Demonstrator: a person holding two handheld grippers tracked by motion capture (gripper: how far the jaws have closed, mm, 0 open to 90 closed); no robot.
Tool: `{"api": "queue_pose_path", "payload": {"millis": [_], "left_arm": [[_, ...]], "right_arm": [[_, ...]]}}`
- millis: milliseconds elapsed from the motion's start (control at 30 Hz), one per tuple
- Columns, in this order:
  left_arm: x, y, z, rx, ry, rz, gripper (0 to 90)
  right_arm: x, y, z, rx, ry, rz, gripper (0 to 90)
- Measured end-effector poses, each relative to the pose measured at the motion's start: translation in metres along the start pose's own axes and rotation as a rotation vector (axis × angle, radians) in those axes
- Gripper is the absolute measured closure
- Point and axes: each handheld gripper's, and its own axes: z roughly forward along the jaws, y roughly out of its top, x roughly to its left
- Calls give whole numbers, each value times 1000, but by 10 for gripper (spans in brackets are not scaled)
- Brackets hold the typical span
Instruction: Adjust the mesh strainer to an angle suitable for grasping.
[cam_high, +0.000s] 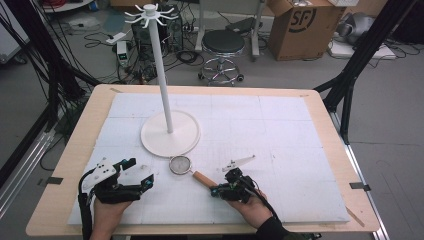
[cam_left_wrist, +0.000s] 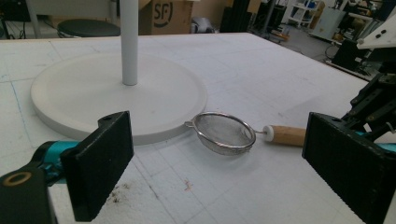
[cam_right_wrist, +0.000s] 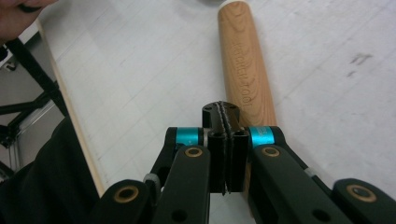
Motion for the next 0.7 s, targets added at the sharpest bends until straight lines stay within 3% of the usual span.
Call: {"api": "queue_pose_path", "payload": {"millis": [367,700], "left_arm": [[0,0,0,2,-5,4,94],[-1,0,1,6,-5,3,94]], "right_arm": [[-19,3,-6,-37,-29,61,900],[-42,8,-6,-89,10,141,900]]}}
